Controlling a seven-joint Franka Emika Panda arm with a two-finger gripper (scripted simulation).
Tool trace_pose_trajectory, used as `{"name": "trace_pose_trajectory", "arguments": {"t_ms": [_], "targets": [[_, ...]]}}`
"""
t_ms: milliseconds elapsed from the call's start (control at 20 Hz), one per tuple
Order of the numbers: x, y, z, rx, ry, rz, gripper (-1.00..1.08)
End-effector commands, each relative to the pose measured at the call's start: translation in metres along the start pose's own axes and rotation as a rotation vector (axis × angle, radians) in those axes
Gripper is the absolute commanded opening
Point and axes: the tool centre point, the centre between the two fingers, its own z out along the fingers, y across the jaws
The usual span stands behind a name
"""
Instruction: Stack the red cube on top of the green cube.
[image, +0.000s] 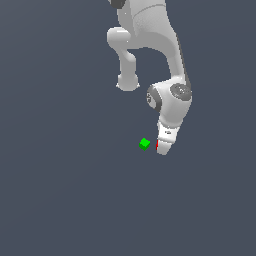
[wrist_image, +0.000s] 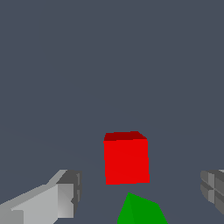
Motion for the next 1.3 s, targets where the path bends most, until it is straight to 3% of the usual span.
{"name": "trace_pose_trajectory", "arguments": {"t_ms": [0, 550, 1250], "targets": [[0.001, -0.004, 0.003, -0.001, -0.001, -0.035, 1.00], [0.001, -0.007, 0.008, -0.001, -0.002, -0.053, 1.00], [0.001, -0.007, 0.055, -0.001, -0.002, -0.053, 1.00]]}}
